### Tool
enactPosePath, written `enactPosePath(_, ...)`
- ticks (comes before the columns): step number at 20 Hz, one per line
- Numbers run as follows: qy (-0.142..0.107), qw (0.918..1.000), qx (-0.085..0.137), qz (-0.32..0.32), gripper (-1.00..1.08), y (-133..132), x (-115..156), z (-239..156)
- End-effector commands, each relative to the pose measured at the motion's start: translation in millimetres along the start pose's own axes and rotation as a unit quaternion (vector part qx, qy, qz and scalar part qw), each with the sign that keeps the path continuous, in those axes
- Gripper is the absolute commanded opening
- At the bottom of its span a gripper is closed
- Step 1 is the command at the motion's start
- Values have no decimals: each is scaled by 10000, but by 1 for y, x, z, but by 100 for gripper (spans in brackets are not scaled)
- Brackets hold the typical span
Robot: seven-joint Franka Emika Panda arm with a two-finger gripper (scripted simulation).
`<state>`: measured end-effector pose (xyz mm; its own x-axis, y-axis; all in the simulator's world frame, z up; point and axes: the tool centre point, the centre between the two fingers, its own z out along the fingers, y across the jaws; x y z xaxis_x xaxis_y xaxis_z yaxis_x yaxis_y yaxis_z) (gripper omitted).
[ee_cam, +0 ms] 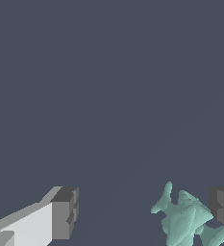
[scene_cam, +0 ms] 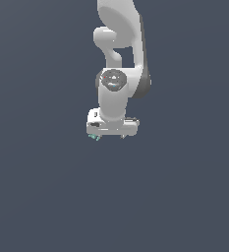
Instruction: Pick up the object and move it to a goal position.
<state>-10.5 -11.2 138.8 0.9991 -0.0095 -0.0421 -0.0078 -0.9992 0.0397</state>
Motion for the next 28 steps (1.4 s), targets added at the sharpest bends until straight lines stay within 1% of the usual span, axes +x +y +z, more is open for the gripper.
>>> enactPosePath(1,0,10000,0,0,100,0,0,0)
enactPosePath(10,163,9999,11,47,100,12,2,-13)
enactPosePath(18,159,9998,21,117,100,14,0,-11)
enactPosePath(24,157,9986,71,506,100,26,-13,1)
enactPosePath(28,155,9953,122,950,100,40,-29,13)
